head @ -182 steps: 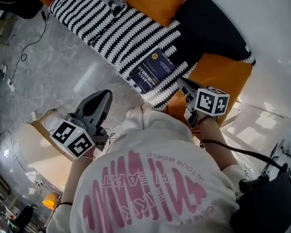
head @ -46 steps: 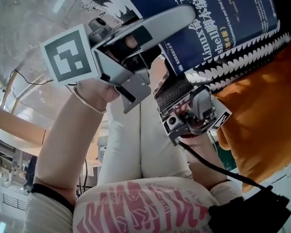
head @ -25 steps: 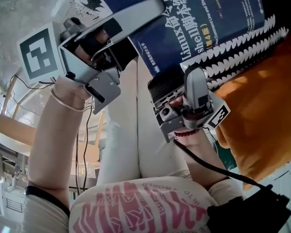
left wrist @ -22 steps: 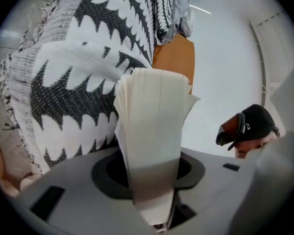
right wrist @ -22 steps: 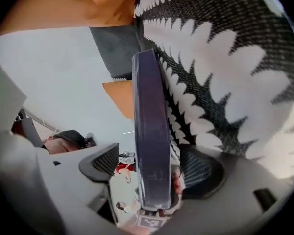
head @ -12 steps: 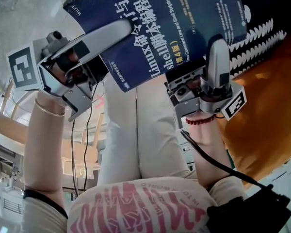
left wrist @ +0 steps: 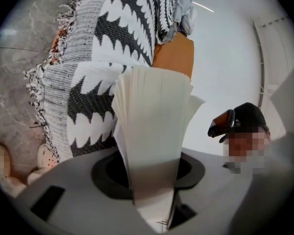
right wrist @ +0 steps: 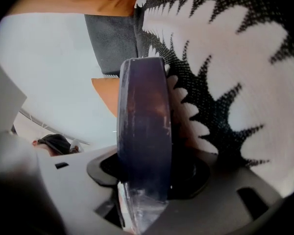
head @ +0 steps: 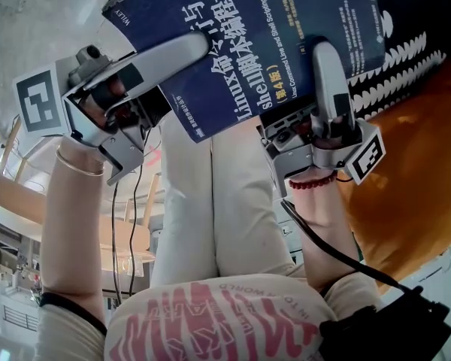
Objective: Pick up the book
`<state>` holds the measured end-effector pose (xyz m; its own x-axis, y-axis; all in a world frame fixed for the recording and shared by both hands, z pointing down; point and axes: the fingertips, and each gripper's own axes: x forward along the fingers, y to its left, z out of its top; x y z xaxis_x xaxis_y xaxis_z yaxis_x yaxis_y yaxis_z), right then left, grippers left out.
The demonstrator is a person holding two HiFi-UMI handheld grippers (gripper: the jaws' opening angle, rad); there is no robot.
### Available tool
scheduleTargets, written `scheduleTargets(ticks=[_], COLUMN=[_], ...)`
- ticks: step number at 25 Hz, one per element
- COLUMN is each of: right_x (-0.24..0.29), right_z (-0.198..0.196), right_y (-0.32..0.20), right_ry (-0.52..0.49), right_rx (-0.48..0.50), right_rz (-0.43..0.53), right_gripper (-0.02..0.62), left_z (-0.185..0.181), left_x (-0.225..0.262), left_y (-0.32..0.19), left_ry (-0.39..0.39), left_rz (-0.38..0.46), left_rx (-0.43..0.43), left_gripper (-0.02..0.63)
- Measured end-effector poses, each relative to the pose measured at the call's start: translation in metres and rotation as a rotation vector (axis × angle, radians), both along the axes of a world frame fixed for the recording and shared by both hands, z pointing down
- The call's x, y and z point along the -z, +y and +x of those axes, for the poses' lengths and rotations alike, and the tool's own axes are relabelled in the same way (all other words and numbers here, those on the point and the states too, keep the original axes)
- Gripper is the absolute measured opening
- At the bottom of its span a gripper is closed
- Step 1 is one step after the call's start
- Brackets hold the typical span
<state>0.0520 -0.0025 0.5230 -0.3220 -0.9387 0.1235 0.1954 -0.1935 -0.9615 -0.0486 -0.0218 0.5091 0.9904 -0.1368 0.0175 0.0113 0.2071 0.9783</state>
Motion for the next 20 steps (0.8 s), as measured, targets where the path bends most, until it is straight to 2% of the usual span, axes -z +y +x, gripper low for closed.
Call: scheduleTargets(ticks=[6,13,20], right_x=[-0.0006,0.0051,0.004], right_z=[-0.0004,0.0012,-0.0002], right_y=[0.0008,-0.0008,-0.0006], right_ry=[0.014,0.069,0.048], right_rx=[0.018,0.036,0.026], right_rz=[-0.012,-0.012,-0.014], right_gripper=[0.195,0.189,0.186], left_z=[0.0007,0.0016,0.0015], left_x=[0.0006,0.0001,-0.0004], left_y=[0.0001,0.0001,0.0], left_ry=[0.001,0.041,0.034], left_rz=[0.014,0.0,-0.021], left_rx=[0.007,0.016,0.018], left_gripper=[0.176,0.176,0.176])
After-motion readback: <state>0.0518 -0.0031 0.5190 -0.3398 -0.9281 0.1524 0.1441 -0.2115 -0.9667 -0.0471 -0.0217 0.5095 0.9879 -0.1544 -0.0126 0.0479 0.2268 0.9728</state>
